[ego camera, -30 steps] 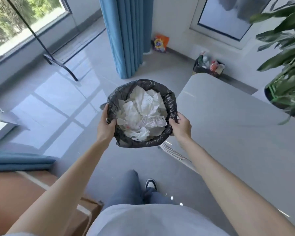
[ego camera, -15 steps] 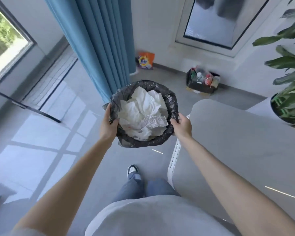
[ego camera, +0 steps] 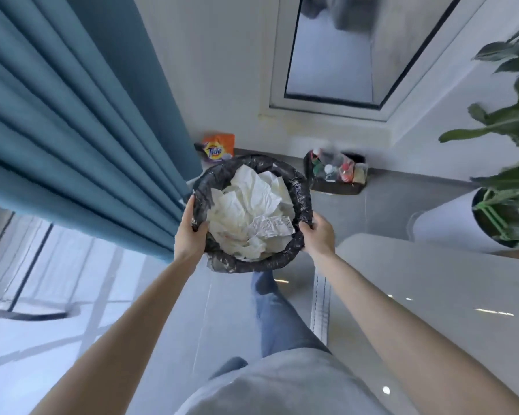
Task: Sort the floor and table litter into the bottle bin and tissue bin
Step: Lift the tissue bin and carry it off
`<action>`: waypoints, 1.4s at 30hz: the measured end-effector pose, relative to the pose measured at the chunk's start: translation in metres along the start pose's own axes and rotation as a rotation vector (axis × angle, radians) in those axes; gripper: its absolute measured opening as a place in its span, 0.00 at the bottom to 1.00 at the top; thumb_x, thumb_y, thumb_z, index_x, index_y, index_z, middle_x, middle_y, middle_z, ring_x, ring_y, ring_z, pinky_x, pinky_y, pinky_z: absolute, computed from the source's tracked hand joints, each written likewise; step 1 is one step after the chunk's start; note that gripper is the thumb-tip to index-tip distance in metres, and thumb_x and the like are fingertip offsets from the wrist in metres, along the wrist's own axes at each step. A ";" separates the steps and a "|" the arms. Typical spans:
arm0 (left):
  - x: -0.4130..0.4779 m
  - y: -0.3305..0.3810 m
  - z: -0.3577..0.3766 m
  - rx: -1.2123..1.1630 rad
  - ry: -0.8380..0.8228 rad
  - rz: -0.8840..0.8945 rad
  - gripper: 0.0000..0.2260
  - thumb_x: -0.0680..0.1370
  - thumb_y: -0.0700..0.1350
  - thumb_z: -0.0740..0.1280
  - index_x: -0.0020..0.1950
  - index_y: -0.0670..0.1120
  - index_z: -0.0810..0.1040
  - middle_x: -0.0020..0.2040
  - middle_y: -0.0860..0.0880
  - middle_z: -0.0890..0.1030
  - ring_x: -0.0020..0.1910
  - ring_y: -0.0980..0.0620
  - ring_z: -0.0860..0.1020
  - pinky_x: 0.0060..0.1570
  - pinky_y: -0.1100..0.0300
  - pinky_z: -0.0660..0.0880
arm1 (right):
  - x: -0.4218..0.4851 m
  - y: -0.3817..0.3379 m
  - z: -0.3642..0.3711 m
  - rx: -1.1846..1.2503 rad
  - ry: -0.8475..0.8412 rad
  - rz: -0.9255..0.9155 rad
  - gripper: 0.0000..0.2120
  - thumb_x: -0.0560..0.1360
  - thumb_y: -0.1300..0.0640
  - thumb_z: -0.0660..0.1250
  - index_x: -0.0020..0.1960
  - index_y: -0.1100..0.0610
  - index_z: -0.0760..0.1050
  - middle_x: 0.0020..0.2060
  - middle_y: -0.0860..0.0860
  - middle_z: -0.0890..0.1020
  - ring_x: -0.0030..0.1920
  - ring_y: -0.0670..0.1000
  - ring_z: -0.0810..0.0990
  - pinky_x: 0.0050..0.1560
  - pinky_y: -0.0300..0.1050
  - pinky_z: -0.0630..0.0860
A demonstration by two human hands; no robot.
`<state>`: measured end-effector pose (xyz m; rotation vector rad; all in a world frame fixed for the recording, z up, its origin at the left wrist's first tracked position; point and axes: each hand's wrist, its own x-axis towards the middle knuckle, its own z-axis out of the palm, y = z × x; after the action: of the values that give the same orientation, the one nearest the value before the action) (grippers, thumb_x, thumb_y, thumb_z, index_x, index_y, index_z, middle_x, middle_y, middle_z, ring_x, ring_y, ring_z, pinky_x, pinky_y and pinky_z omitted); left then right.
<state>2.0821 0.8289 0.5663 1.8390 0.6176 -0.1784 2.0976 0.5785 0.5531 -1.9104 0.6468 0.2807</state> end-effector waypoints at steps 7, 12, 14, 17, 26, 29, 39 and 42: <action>0.127 0.066 0.046 0.065 -0.057 -0.031 0.28 0.80 0.39 0.59 0.75 0.62 0.56 0.69 0.54 0.71 0.62 0.50 0.72 0.57 0.57 0.72 | 0.127 -0.061 0.009 0.013 -0.002 0.191 0.14 0.78 0.60 0.60 0.62 0.52 0.67 0.54 0.52 0.78 0.53 0.58 0.79 0.53 0.61 0.78; 0.210 0.088 0.076 0.118 -0.143 -0.053 0.27 0.81 0.40 0.59 0.76 0.59 0.55 0.70 0.50 0.69 0.63 0.47 0.72 0.57 0.55 0.71 | 0.203 -0.078 0.023 0.116 0.015 0.334 0.12 0.77 0.63 0.59 0.57 0.50 0.66 0.51 0.53 0.77 0.52 0.59 0.79 0.53 0.63 0.78; 0.242 0.093 0.087 0.118 -0.181 -0.078 0.27 0.81 0.40 0.59 0.77 0.56 0.54 0.72 0.49 0.67 0.65 0.48 0.70 0.60 0.56 0.69 | 0.230 -0.077 0.035 0.148 0.047 0.392 0.12 0.77 0.65 0.58 0.54 0.49 0.66 0.51 0.54 0.76 0.52 0.61 0.78 0.53 0.65 0.77; 0.286 0.094 0.100 0.040 -0.258 -0.137 0.26 0.81 0.39 0.59 0.77 0.54 0.56 0.72 0.49 0.68 0.67 0.49 0.69 0.67 0.50 0.68 | 0.268 -0.072 0.058 0.167 0.105 0.474 0.11 0.76 0.65 0.59 0.52 0.49 0.65 0.51 0.56 0.76 0.51 0.62 0.78 0.52 0.67 0.77; 0.412 0.076 0.138 -0.035 -0.333 -0.445 0.22 0.81 0.36 0.58 0.73 0.51 0.65 0.59 0.51 0.74 0.54 0.50 0.74 0.49 0.55 0.74 | 0.362 -0.058 0.110 0.213 0.144 0.614 0.12 0.76 0.66 0.57 0.53 0.50 0.65 0.42 0.50 0.74 0.50 0.62 0.78 0.52 0.69 0.76; 0.443 0.057 0.162 -0.029 -0.324 -0.461 0.21 0.80 0.35 0.57 0.71 0.52 0.68 0.58 0.50 0.76 0.56 0.49 0.76 0.50 0.56 0.76 | 0.393 -0.041 0.121 0.237 0.171 0.637 0.12 0.77 0.67 0.56 0.55 0.52 0.64 0.45 0.52 0.74 0.47 0.58 0.76 0.52 0.67 0.76; 0.534 -0.054 0.240 -0.086 -0.228 -0.589 0.21 0.80 0.33 0.58 0.70 0.49 0.70 0.64 0.50 0.76 0.61 0.51 0.76 0.59 0.51 0.74 | 0.496 0.052 0.162 0.409 0.166 0.704 0.14 0.79 0.67 0.58 0.57 0.49 0.66 0.44 0.48 0.75 0.44 0.53 0.77 0.34 0.52 0.81; 0.560 -0.087 0.264 -0.114 -0.217 -0.627 0.21 0.80 0.31 0.57 0.70 0.48 0.70 0.64 0.50 0.76 0.61 0.51 0.76 0.57 0.51 0.75 | 0.525 0.083 0.175 0.406 0.200 0.727 0.16 0.79 0.67 0.59 0.61 0.50 0.68 0.51 0.52 0.76 0.47 0.55 0.77 0.36 0.55 0.81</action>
<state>2.5623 0.7889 0.1677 1.4424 1.0111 -0.7315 2.5024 0.5491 0.1672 -1.2668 1.4138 0.3783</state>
